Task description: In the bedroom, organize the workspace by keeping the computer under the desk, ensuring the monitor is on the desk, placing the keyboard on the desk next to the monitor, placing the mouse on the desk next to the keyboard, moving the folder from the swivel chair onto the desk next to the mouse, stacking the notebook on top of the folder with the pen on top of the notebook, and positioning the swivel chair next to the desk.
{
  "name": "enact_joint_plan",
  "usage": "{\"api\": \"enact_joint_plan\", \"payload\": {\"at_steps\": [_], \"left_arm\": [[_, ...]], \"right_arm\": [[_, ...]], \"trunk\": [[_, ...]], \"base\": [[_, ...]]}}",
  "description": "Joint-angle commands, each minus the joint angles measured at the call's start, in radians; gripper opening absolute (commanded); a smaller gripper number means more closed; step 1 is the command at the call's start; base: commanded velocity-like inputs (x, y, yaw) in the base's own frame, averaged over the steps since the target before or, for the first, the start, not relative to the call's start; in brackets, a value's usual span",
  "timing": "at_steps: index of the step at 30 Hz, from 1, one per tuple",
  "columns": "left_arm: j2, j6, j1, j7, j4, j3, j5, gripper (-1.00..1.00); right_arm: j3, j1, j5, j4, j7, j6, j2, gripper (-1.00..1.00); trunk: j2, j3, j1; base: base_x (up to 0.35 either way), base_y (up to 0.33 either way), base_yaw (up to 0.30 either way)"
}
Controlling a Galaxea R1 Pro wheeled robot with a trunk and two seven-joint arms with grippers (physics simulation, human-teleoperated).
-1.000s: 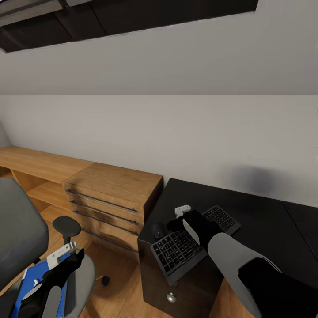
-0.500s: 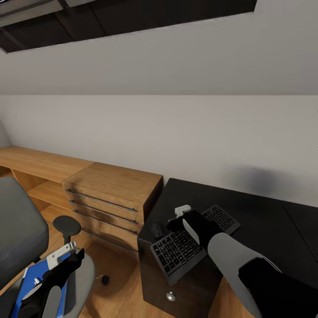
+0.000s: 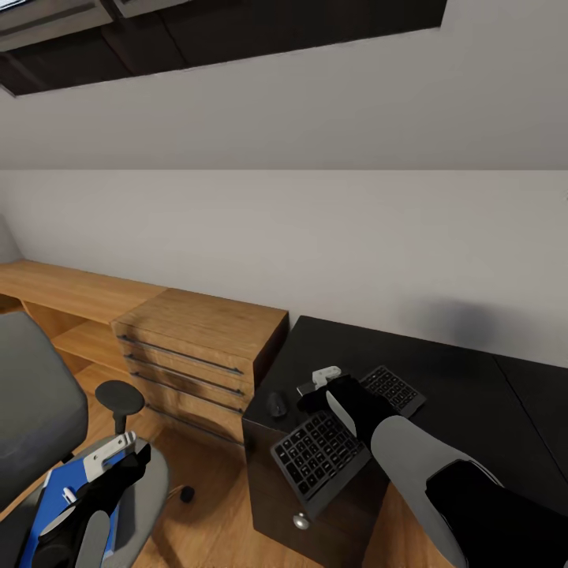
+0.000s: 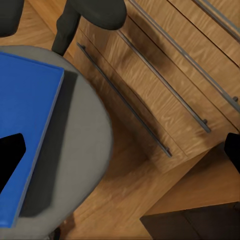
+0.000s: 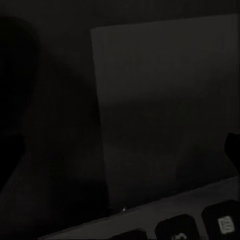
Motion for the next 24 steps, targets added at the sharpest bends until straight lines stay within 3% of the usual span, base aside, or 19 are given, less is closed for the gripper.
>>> {"api": "enact_joint_plan", "payload": {"at_steps": [1,24], "left_arm": [[-0.001,0.004,-0.001,0.006,-0.001,0.001,0.011,1.0],[-0.001,0.004,-0.001,0.006,0.003,0.001,0.011,1.0]], "right_arm": [[0.008,-0.001,-0.01,-0.001,-0.002,0.004,-0.001,1.0],[0.007,-0.001,-0.012,-0.05,-0.002,0.006,-0.002,1.0]], "trunk": [[-0.001,-0.001,0.0],[-0.001,0.007,0.0]], "base": [[-0.012,-0.007,0.0],[-0.001,0.0,0.0]]}}
